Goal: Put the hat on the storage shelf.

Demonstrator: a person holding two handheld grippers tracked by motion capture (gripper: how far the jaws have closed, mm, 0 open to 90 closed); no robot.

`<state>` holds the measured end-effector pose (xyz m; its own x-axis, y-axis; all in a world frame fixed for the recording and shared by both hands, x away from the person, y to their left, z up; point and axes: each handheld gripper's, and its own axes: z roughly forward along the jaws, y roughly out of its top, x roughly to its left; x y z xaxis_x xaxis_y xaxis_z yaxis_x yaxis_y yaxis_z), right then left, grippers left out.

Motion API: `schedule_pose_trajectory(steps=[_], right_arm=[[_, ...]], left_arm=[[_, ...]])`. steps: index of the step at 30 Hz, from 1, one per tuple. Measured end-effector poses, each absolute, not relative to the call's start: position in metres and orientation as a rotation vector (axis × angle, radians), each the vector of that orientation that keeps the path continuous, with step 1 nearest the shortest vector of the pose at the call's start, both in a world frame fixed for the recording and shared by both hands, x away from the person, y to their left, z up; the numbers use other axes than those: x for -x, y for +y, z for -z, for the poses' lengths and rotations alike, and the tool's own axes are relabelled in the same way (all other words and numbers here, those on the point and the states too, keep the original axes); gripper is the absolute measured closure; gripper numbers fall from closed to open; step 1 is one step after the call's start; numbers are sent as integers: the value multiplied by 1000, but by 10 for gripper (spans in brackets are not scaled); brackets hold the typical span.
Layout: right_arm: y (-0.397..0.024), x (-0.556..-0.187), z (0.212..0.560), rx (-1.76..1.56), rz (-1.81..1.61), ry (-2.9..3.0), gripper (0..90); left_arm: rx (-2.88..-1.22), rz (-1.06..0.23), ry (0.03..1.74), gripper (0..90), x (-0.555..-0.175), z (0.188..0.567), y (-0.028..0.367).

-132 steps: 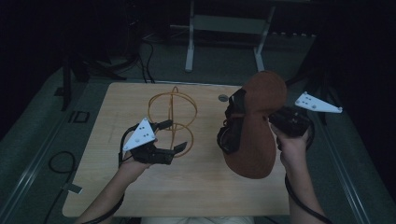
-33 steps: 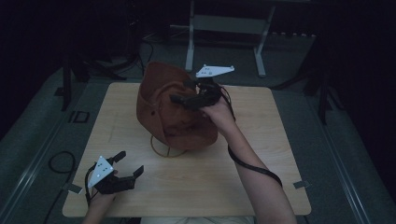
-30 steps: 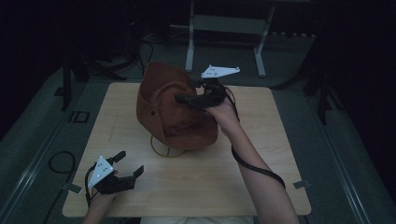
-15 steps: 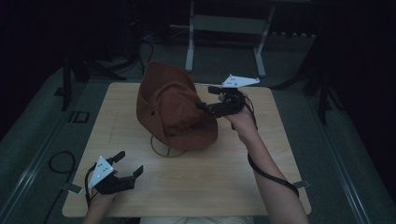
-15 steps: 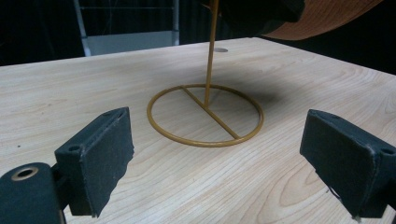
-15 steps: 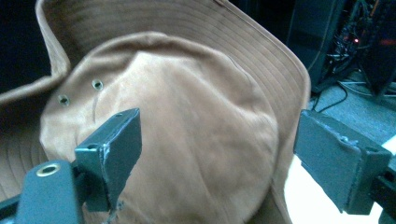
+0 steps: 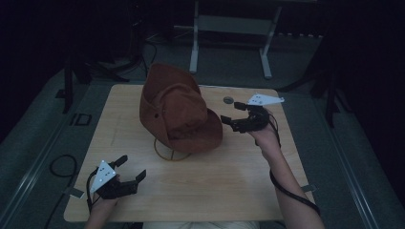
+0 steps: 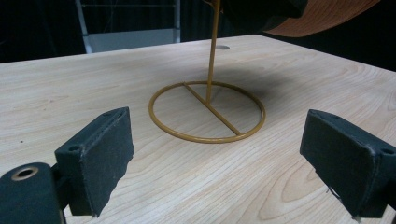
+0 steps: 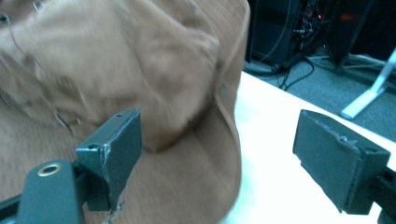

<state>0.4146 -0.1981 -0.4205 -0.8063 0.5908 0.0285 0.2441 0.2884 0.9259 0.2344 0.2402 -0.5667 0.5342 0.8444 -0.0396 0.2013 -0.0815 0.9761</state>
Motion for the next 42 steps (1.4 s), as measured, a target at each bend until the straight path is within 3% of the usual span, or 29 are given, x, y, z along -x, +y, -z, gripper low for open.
schedule_pose_trajectory(steps=[24,42], right_arm=[[-253,-393,517,-906,-1402,2268,152],[-290,-360,548,-975,-1358,2261,154]], left_arm=[[-1606,-675,924,102,-236,568,240],[-1608,-672,931,103,-236,569,240]])
